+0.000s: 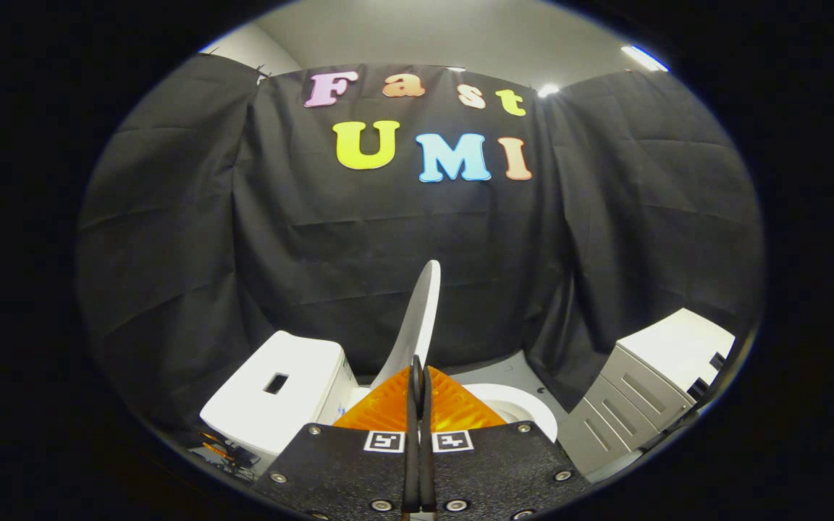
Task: Open the toilet lid.
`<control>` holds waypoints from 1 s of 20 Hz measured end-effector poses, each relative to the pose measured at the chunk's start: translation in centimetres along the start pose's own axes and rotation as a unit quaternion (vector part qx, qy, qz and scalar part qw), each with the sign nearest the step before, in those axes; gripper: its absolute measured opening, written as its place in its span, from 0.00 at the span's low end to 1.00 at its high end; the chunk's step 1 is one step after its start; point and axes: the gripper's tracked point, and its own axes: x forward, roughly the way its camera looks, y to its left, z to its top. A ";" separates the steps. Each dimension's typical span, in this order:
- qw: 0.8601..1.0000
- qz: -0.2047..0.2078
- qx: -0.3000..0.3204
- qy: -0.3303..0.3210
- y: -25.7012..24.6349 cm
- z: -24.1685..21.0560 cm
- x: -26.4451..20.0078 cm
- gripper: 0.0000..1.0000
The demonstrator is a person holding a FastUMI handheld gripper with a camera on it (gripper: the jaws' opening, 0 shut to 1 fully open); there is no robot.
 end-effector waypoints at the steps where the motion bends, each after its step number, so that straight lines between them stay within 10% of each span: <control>1: 1.000 0.002 -0.003 -0.002 0.5 0.1 0.0 0.00; 20: 0.994 0.085 -0.061 -0.031 9.5 0.7 -0.9 0.00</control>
